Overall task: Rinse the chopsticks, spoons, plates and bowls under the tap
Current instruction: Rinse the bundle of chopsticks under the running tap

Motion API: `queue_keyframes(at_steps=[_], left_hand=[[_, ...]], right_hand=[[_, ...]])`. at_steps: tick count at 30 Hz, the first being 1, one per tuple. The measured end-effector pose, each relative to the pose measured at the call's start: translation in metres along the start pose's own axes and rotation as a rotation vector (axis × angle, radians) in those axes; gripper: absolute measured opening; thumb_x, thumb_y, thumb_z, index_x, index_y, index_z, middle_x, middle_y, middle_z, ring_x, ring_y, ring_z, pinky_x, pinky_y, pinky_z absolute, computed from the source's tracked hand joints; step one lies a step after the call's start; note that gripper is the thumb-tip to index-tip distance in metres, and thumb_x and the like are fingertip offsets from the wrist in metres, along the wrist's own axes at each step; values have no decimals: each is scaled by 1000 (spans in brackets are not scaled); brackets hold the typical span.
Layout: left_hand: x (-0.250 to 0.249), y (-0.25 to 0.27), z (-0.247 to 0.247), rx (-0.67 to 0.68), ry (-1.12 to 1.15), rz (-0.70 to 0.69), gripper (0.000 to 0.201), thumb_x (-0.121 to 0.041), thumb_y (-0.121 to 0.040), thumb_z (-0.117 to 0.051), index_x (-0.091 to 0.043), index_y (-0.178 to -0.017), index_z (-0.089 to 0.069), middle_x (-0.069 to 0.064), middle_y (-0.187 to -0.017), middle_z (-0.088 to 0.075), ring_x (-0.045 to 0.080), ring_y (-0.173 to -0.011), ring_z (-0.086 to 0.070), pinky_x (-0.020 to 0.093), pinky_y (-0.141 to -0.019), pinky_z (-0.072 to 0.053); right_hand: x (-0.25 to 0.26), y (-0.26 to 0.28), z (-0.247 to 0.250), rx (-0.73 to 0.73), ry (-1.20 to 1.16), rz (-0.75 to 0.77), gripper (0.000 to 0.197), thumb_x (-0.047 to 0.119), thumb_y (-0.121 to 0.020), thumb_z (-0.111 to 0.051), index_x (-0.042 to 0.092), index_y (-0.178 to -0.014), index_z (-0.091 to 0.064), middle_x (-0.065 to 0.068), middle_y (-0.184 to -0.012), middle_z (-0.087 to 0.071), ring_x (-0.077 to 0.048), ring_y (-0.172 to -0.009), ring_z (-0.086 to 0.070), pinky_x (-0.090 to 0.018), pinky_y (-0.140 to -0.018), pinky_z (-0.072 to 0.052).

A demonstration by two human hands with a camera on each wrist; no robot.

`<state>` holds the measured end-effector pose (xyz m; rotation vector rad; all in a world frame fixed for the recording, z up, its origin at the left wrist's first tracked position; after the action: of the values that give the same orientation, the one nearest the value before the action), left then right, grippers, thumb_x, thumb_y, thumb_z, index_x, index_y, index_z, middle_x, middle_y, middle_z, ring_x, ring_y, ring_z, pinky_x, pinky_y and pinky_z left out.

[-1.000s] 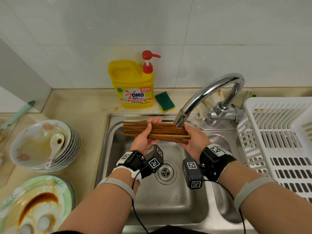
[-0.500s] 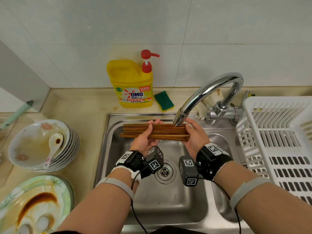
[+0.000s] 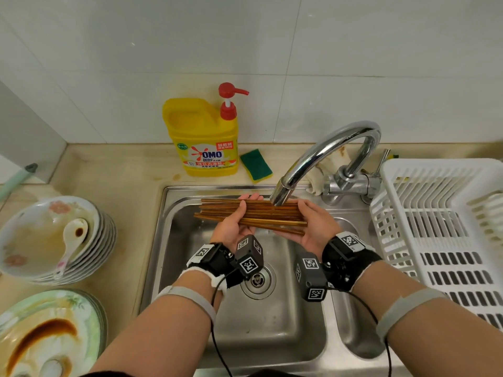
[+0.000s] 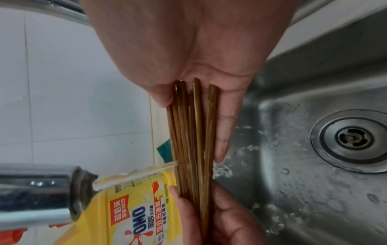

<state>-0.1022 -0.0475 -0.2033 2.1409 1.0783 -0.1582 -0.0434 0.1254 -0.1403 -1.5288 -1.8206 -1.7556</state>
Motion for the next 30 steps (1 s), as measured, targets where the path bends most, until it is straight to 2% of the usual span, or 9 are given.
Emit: queue_keyframes(at_steps=[3,5,6,8,11,14,19,25,30], left_hand=[[10,-4,-9,3,-66,15,25,-15,-104,-50,-16,-110,-75,9,-121,-73,23,-115,-67,45,-113,-42],[16,-5,-14,4,-88,35,27,-16,-103,-54,-19,-102,-80,10,-126,-71,26,-116,-66,47,-116,-40],[19,-6,-14,-3,-64,53,24,-15,-102,-56,-18,-103,-80,12,-129,-69,27,-118,-67,48,-115,-41],[24,-9,-15,0,-27,86,23,-14,-101,-59,-13,-118,-74,16,-132,-67,32,-122,-65,50,-115,-40],[27,-6,-20,10,2,134,43,-12,-100,-57,-3,-142,-55,24,-134,-63,38,-125,-62,52,-116,-39],[29,1,-28,26,67,152,47,-9,-99,-55,0,-144,-51,25,-136,-62,38,-125,-62,51,-116,-39],[33,6,-31,51,154,162,52,-12,-99,-52,1,-148,-46,24,-142,-57,38,-131,-57,50,-117,-38],[35,15,-39,49,210,177,48,-17,-97,-50,6,-139,-50,26,-131,-64,39,-123,-63,52,-118,-35],[36,9,-33,-15,156,175,42,-20,-107,-43,-3,-146,-48,23,-129,-66,36,-117,-67,50,-116,-39]], right_hand=[[5,4,12,-11,-1,22,33,23,-110,-43,-1,-122,-63,-26,-118,-70,-44,-107,-69,-52,-73,-63],[7,6,19,-32,-3,44,32,22,-109,-44,-1,-120,-63,-26,-119,-69,-43,-106,-70,-50,-72,-63],[9,7,22,-46,-2,51,30,22,-109,-45,0,-117,-64,-26,-120,-69,-42,-106,-70,-49,-72,-63],[11,9,28,-65,-8,56,26,21,-108,-46,4,-113,-65,-25,-120,-68,-41,-108,-69,-46,-71,-64],[12,10,37,-93,-45,42,26,20,-107,-48,3,-116,-65,-25,-122,-67,-42,-109,-68,-48,-74,-63],[13,10,44,-102,-67,29,31,22,-107,-48,1,-123,-63,-27,-123,-67,-42,-110,-69,-51,-78,-62],[14,15,47,-99,-91,28,35,24,-107,-48,0,-127,-63,-26,-121,-69,-40,-109,-70,-46,-73,-63],[11,18,51,-107,-81,23,36,27,-108,-47,1,-125,-65,-24,-119,-71,-38,-110,-70,-44,-74,-63],[9,20,52,-112,-47,37,34,26,-108,-47,3,-123,-68,-22,-116,-72,-36,-108,-71,-42,-75,-62]])
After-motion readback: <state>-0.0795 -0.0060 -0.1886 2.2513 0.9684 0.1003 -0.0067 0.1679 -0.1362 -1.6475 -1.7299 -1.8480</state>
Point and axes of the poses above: each hand's wrist, its own y-axis away from the middle knuckle, its own z-axis out of the back of the hand, x = y × z, the point moved 2 cm from there along -y, towards the middle knuckle
